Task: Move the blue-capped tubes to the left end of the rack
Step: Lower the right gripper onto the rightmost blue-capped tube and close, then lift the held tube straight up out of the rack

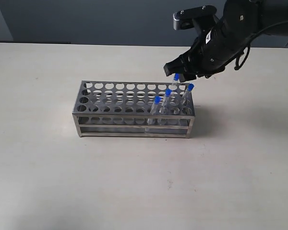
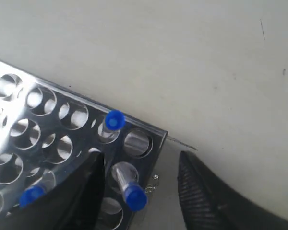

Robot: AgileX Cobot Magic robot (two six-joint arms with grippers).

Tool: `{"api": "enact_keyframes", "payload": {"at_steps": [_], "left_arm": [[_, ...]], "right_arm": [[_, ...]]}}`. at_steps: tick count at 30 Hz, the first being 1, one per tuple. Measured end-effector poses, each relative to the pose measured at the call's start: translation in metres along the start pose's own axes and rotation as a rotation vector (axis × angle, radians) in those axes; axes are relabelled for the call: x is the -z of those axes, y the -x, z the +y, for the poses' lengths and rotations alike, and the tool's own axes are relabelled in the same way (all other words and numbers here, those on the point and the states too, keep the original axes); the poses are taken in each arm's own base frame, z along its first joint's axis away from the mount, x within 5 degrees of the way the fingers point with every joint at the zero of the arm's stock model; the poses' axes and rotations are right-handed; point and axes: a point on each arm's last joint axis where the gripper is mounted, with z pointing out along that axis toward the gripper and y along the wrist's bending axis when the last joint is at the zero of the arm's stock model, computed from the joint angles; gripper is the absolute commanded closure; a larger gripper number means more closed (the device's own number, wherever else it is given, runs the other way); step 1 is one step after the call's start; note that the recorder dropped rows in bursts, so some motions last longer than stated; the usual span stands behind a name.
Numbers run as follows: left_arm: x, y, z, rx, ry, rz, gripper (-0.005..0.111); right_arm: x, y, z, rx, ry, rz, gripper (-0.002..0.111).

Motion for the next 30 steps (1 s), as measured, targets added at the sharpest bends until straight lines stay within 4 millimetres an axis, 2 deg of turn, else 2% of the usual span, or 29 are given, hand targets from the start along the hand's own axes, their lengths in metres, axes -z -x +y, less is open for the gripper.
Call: {"api": "enact_keyframes", "payload": {"at_steps": [4,5,8,9,16,30], "left_arm": [[0.0,0.0,0.0,0.0,0.0,0.0,0.106],[0.0,0.0,0.0,0.0,0.0,0.0,0.106],[0.0,0.0,0.0,0.0,0.0,0.0,0.106],[0.0,0.0,0.0,0.0,0.0,0.0,0.106],[0.0,0.0,0.0,0.0,0.0,0.0,0.106],[0.0,0.0,0.0,0.0,0.0,0.0,0.106]], "right_arm": [[-0.024,-0.008,0.0,0.007,-0.008,0.065,0.061],[-0.029,-0.009,0.0,0.009,-0.01,0.08,0.067],[-0.039,-0.011,0.0,-0.007,-0.006,0.096,0.104],[-0.039,-0.009,0.001,-0.007,-0.003,0.085,0.109],[-0.034,-0.01,0.002,-0.015,0.004,0.096,0.108],[0.041,0.003,0.001,-0.013,0.002,-0.022,0.108]]}}
